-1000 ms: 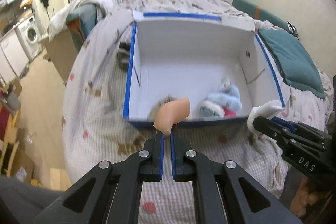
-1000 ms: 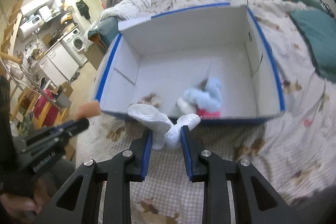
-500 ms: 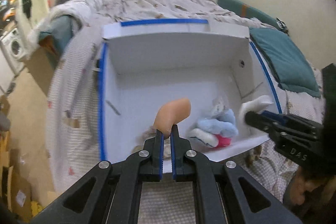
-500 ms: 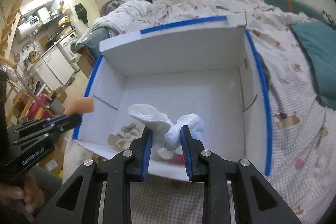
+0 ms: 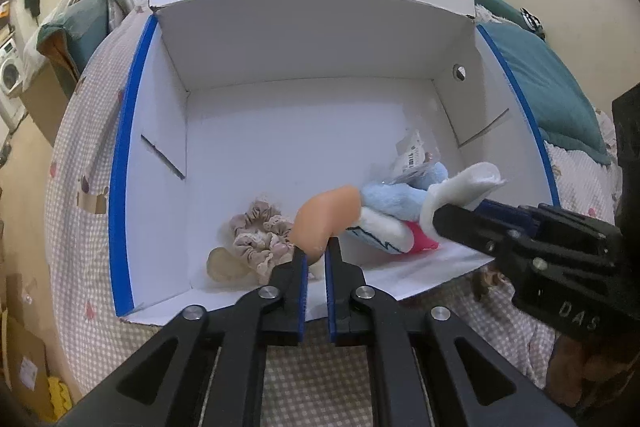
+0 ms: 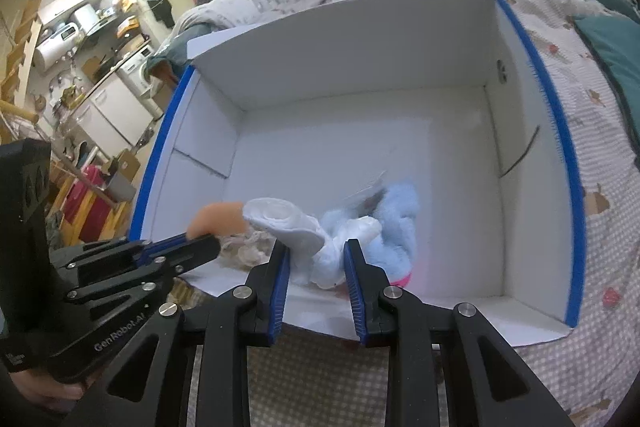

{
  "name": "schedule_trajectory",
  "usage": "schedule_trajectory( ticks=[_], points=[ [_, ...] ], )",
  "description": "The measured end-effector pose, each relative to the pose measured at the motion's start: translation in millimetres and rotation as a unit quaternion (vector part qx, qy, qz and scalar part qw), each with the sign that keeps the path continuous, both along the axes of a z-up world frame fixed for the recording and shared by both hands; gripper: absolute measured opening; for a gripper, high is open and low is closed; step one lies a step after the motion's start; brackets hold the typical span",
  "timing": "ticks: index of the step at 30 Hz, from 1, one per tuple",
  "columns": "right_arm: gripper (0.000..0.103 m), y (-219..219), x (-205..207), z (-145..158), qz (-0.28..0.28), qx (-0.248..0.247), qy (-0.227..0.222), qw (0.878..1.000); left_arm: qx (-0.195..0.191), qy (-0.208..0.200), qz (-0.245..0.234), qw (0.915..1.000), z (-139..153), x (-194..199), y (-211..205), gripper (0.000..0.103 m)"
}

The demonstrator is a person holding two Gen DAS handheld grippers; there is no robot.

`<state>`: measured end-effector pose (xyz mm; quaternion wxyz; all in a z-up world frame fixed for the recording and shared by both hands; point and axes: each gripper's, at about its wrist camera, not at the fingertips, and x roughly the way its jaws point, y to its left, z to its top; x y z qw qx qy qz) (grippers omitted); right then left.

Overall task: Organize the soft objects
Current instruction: 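Carry the tan foam piece and white socks into the box and open both tools, then withdraw both open tools up and away from the box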

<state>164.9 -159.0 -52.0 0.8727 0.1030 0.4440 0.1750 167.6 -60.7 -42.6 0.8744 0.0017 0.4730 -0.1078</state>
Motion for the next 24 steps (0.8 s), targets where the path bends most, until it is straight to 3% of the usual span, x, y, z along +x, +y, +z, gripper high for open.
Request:
schedule_trajectory(
  ticks=[4, 9, 12, 13, 14, 15, 17, 19, 21, 24],
  points=[
    [0.029, 4, 3, -2, 0.009, -0.003, 0.002, 1.000, -0.014, 0.001, 0.013, 0.9998, 2, 2, 5, 0.007],
    [0.029, 0, 4, -5, 0.001, 0.005, 0.011, 1.000, -0.016, -0.004, 0.020, 0.9997, 4, 1, 9, 0.017],
    [0.032, -6, 3, -5, -0.006, 0.021, 0.015, 1.000, -0.019, 0.000, 0.024, 0.9995, 5, 0, 11, 0.034],
    [0.034, -8, 4, -5, -0.006, 0.034, 0.020, 0.999, -0.021, -0.004, 0.031, 0.9993, 7, -1, 12, 0.049],
    [0.038, -11, 5, -6, -0.007, 0.050, 0.026, 0.998, -0.024, -0.013, 0.041, 0.9988, 11, -2, 15, 0.064],
    [0.054, -14, 6, -6, -0.008, 0.063, 0.029, 0.998, -0.027, -0.021, 0.049, 0.9982, 14, -3, 18, 0.069],
    [0.076, -18, 4, -2, -0.020, 0.074, 0.019, 0.997, -0.036, -0.039, 0.061, 0.9967, 20, -5, 23, 0.071],
    [0.079, -23, 2, 3, -0.031, 0.087, 0.006, 0.996, -0.038, -0.040, 0.067, 0.9962, 23, -4, 27, 0.071],
    [0.097, -25, 3, 5, -0.034, 0.092, 0.007, 0.995, -0.026, -0.031, 0.077, 0.9962, 23, -2, 29, 0.071],
    [0.100, -26, 4, 5, -0.045, 0.082, 0.007, 0.996, -0.006, -0.041, 0.091, 0.9950, 24, -3, 34, 0.071]
  ],
)
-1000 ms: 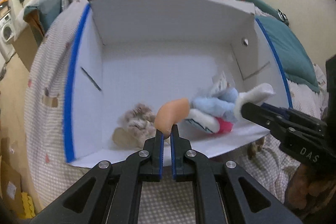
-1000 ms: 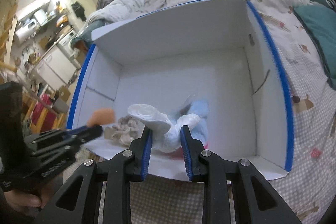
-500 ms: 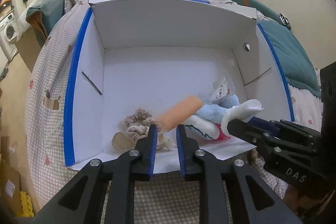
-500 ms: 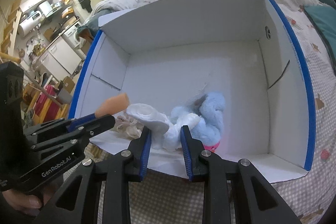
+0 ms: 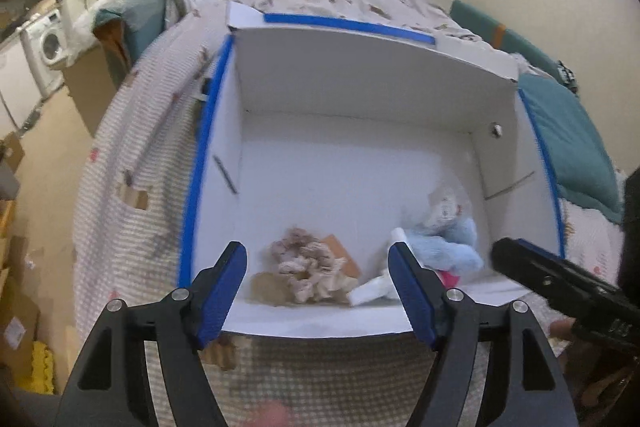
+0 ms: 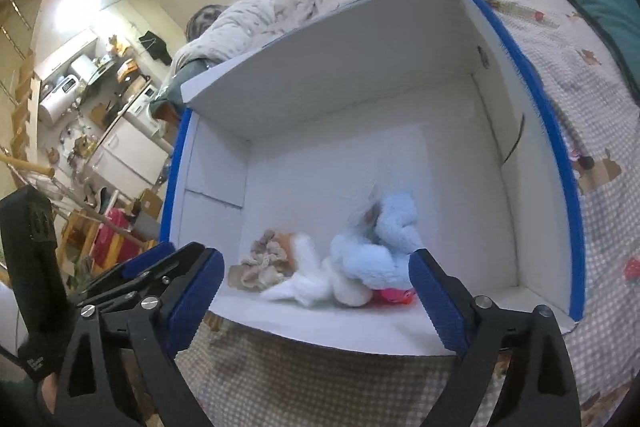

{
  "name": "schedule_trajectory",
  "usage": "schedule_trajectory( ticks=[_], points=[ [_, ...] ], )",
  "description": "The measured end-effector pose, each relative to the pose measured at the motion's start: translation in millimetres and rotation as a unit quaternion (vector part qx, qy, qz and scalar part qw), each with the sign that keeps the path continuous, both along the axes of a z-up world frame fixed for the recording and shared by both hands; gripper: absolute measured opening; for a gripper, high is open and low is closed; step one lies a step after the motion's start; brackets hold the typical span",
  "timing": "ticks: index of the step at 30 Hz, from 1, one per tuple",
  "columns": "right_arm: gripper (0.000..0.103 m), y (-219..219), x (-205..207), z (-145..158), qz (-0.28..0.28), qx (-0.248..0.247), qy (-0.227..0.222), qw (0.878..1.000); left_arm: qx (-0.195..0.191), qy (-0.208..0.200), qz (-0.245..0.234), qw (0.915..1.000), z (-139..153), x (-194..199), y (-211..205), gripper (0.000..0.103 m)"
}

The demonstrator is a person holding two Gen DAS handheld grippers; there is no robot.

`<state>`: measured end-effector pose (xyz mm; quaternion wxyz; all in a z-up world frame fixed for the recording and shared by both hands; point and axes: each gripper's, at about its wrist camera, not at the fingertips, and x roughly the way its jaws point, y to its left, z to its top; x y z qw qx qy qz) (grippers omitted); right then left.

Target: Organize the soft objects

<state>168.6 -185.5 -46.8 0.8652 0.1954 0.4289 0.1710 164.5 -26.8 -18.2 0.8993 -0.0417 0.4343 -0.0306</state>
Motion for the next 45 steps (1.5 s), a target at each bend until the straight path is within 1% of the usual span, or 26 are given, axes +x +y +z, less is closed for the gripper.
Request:
schedule_trajectory(
  ticks=[2, 4, 6, 7, 8, 9, 12, 14, 17, 20, 23, 25, 28, 29, 32, 34, 38, 40, 43, 45],
  points=[
    [0.103, 1, -2, 5, -0.007, -0.016, -0.008, 1.000, 0.007, -0.006, 0.003, 1.0000, 3, -2, 1, 0.071],
    [0.103, 1, -5, 11, -0.013, -0.025, -0.017, 0.999, 0.013, -0.015, 0.010, 0.9997, 8, -6, 4, 0.072],
    [0.103, 1, -7, 16, -0.023, -0.036, -0.023, 0.999, 0.020, -0.028, 0.025, 0.9991, 14, -11, 6, 0.084],
    [0.103, 1, -7, 18, -0.028, -0.041, -0.021, 0.999, 0.026, -0.040, 0.035, 0.9982, 20, -15, 8, 0.091],
    [0.103, 0, -7, 20, -0.031, -0.046, -0.019, 0.998, 0.031, -0.052, 0.043, 0.9973, 26, -18, 9, 0.093],
    [0.103, 0, -8, 23, -0.038, -0.053, -0.019, 0.998, 0.032, -0.065, 0.049, 0.9962, 32, -22, 10, 0.094],
    [0.103, -4, -16, 36, -0.057, -0.063, -0.037, 0.996, 0.026, -0.103, 0.059, 0.9926, 51, -35, 17, 0.098],
    [0.103, -7, -25, 44, -0.067, -0.066, -0.052, 0.994, 0.018, -0.114, 0.056, 0.9918, 57, -42, 21, 0.101],
    [0.103, -10, -36, 56, -0.082, -0.077, -0.071, 0.991, 0.014, -0.108, 0.055, 0.9925, 60, -47, 24, 0.101],
    [0.103, -9, -46, 67, -0.085, -0.085, -0.084, 0.989, 0.025, -0.101, 0.057, 0.9929, 63, -52, 24, 0.102],
    [0.103, -3, -56, 78, -0.078, -0.100, -0.100, 0.987, 0.024, -0.110, 0.060, 0.9919, 68, -66, 23, 0.102],
    [0.103, -1, -66, 83, -0.072, -0.107, -0.114, 0.985, 0.028, -0.119, 0.052, 0.9912, 72, -77, 21, 0.102],
    [0.103, 3, -80, 87, -0.068, -0.117, -0.123, 0.983, 0.017, -0.132, 0.033, 0.9906, 74, -92, 22, 0.102],
    [0.103, 4, -83, 87, -0.067, -0.119, -0.124, 0.983, 0.018, -0.135, 0.033, 0.9902, 75, -96, 22, 0.102],
    [0.103, 6, -94, 88, -0.065, -0.126, -0.133, 0.981, 0.041, -0.135, 0.048, 0.9888, 71, -102, 22, 0.102],
    [0.103, 7, -100, 85, -0.066, -0.137, -0.140, 0.978, 0.035, -0.127, 0.051, 0.9900, 67, -106, 24, 0.102],
    [0.103, 8, -110, 74, -0.069, -0.146, -0.140, 0.977, 0.035, -0.127, 0.046, 0.9901, 61, -115, 24, 0.102],
    [0.103, 9, -111, 65, -0.073, -0.148, -0.135, 0.977, 0.040, -0.129, 0.044, 0.9899, 57, -117, 23, 0.102],
    [0.103, 12, -108, 52, -0.080, -0.168, -0.120, 0.975, 0.051, -0.122, 0.045, 0.9903, 50, -116, 20, 0.102],
    [0.103, 11, -107, 49, -0.078, -0.157, -0.115, 0.978, 0.052, -0.107, 0.045, 0.9918, 42, -113, 18, 0.102]
  ],
)
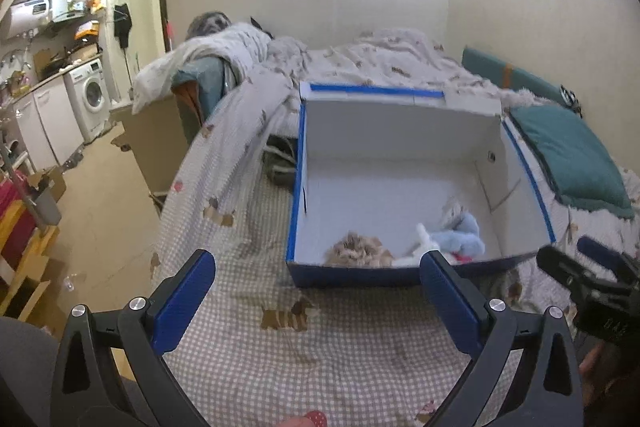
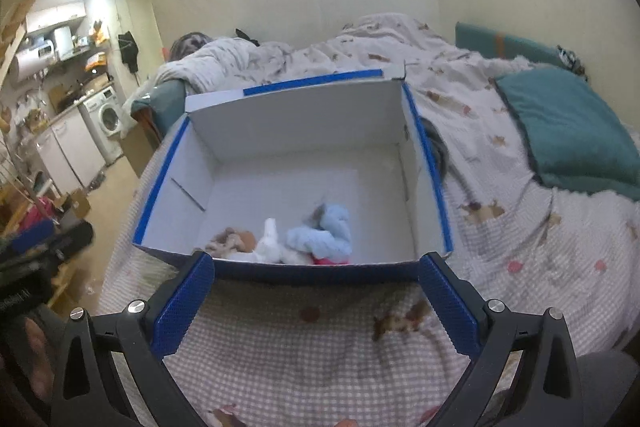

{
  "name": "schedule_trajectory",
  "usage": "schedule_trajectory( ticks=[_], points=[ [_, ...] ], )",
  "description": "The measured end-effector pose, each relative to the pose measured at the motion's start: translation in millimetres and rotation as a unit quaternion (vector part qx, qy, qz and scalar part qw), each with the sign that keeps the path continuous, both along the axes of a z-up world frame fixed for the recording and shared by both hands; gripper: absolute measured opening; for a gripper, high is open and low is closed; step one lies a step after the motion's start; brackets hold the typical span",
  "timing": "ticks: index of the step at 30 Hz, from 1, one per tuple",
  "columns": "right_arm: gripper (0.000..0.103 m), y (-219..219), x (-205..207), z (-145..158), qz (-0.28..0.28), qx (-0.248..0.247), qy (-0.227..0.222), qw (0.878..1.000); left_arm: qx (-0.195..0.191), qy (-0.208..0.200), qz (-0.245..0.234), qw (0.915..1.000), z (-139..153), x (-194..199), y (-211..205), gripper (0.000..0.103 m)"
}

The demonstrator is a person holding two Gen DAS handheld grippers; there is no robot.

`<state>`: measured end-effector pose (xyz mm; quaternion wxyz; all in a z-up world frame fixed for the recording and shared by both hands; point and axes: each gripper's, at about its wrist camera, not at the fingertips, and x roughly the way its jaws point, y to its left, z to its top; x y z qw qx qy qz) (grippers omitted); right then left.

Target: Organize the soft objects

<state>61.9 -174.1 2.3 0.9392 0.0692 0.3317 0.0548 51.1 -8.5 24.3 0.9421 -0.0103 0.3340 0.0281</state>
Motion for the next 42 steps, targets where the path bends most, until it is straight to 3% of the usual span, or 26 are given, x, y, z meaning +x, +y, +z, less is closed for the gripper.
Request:
schedule_trajectory(
  ticks=[4, 42],
  points=[
    [0.103, 3.6, -0.9, -2.3, 0.001, -0.012, 0.000, 1.000, -0.017, 0.016, -0.001, 0.9997, -8.2, 0.1, 1.0, 0.102],
    [0.103, 6.9, -0.6, -4.0, 0.003, -0.026, -0.002, 1.000, -0.024, 0.012, -0.012, 0.9996, -6.6, -3.7, -1.1, 0.102]
  ],
)
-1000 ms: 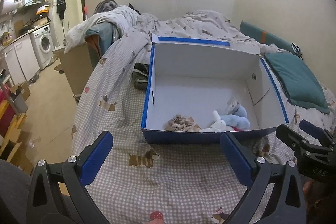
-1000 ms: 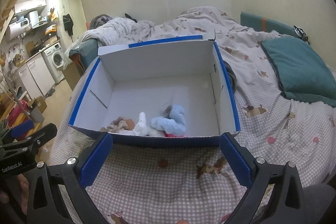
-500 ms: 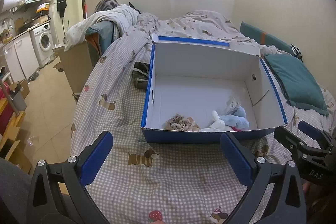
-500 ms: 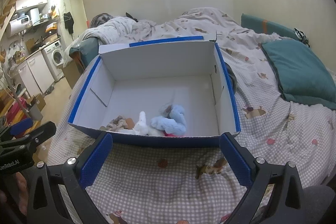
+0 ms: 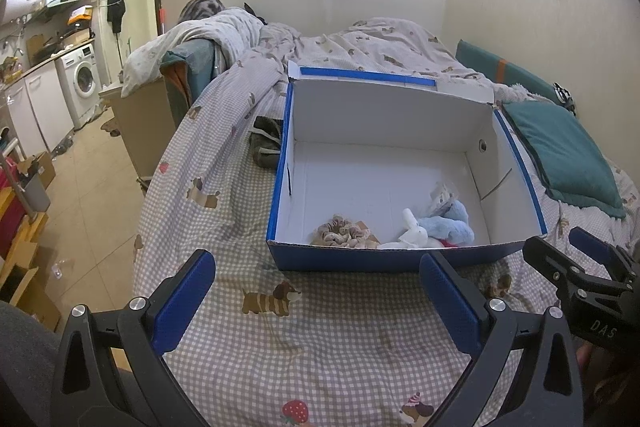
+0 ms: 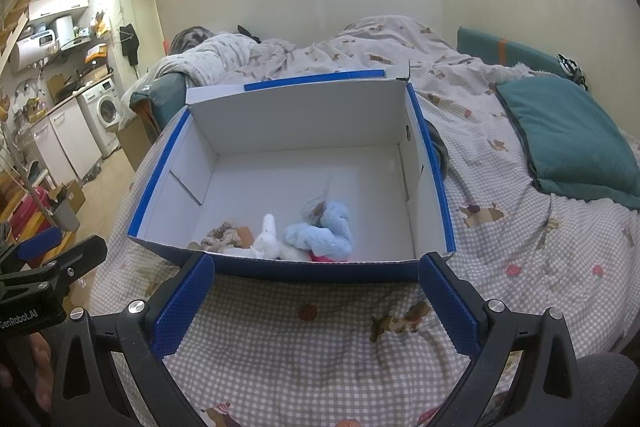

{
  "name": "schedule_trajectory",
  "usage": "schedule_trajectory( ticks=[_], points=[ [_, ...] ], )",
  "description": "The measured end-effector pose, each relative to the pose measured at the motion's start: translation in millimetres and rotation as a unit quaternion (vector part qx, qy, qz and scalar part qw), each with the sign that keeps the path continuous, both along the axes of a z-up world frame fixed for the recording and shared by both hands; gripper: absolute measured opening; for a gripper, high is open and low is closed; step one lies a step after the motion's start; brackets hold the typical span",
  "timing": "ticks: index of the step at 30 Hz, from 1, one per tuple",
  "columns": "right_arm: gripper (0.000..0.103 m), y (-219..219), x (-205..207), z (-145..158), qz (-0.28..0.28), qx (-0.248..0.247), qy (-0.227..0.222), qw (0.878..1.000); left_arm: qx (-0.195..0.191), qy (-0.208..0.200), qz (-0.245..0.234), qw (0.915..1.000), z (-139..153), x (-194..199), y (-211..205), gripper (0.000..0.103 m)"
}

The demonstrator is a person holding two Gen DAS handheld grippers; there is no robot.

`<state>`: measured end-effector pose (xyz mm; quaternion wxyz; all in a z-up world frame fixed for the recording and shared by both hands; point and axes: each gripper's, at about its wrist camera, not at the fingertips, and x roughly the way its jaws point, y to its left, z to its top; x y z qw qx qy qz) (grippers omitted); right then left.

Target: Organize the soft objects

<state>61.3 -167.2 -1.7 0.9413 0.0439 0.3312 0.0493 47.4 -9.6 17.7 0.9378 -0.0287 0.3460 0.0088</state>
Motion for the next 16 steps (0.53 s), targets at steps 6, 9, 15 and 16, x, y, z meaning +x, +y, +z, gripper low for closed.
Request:
schedule_trajectory(
  ticks=[6, 9, 15, 16],
  points=[
    [0.103, -0.9, -0.1, 0.6, -0.001, 0.000, 0.000, 1.000, 0.000, 0.001, 0.000, 1.0000, 0.3, -0.2, 0.2, 0.102],
    [0.103, -0.9, -0.4, 0.7, -0.001, 0.000, -0.001, 1.000, -0.001, 0.001, -0.001, 1.0000, -0.5, 0.2, 0.0, 0.102],
    [0.103, -0.7, -0.2, 0.4, -0.001, 0.000, -0.001, 1.000, -0.001, 0.002, -0.002, 1.0000, -1.3, 0.5, 0.0, 0.102],
    [0.103, -0.5, -0.2, 0.3, -0.001, -0.001, -0.001, 1.000, -0.002, 0.003, -0.004, 1.0000, -1.9, 0.5, -0.5, 0.102]
  ],
)
